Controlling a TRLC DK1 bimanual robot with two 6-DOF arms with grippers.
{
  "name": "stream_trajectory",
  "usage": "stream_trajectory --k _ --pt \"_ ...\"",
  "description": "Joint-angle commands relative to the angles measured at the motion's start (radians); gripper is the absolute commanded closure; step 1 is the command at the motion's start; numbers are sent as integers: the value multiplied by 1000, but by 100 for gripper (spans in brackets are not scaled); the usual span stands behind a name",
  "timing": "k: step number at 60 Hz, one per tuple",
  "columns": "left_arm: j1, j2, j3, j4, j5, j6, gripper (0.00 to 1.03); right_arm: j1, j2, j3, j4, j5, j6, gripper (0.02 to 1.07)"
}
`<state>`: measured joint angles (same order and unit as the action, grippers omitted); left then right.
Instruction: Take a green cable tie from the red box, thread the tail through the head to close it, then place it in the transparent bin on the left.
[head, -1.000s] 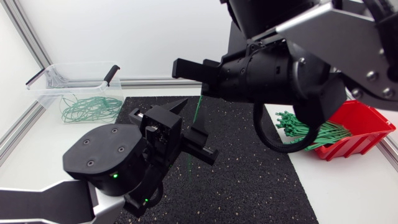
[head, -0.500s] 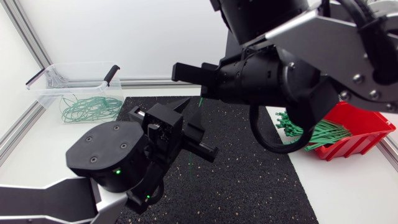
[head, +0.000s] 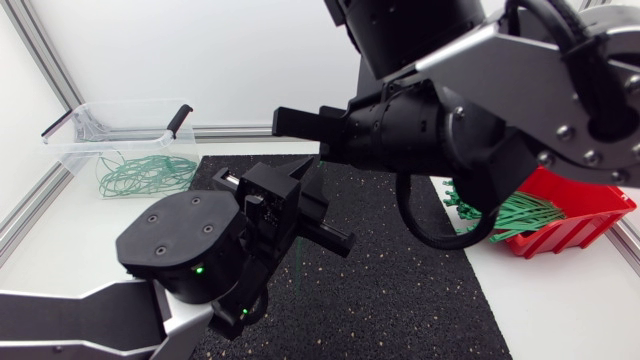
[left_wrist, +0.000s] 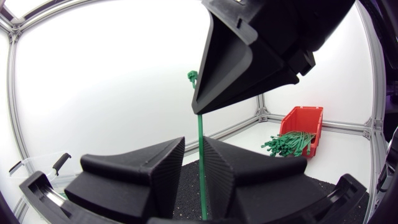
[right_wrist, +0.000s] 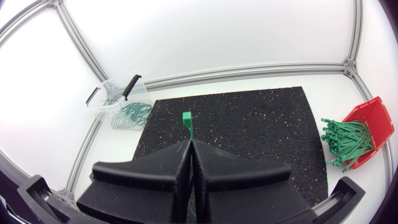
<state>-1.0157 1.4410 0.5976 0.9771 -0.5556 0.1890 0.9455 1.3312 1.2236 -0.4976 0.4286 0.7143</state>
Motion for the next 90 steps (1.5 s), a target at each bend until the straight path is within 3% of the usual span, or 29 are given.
stream_trajectory --k 1,7,15,32,40,42,47,57,69,84,90 --pt "8 13 30 23 -4 29 87 13 16 -13 -12 15 31 101" --pt "8 16 31 23 -4 29 88 18 16 -13 -13 13 33 101" --pt "8 19 36 23 -4 29 99 21 16 -12 -22 13 34 101" --pt "8 19 31 20 -3 50 99 22 0 -16 -7 9 11 101" --pt "17 2 21 17 0 53 99 19 -33 -55 74 -1 -35 101" --pt "22 -5 18 17 0 53 99 19 -40 -61 91 -8 -45 96" --pt "31 -17 10 15 0 55 99 7 -61 -81 131 -30 -64 69" --pt "43 -39 -2 12 8 52 99 -57 -89 -96 162 -134 -88 40" --pt "69 -77 -22 -9 98 61 99 -132 -133 -131 203 -246 -177 39" --pt "140 -166 -32 -160 240 33 100 -327 -162 -157 206 -562 -312 38" --pt "164 -186 -25 -213 292 29 100 -404 -152 -162 191 -689 -358 18"
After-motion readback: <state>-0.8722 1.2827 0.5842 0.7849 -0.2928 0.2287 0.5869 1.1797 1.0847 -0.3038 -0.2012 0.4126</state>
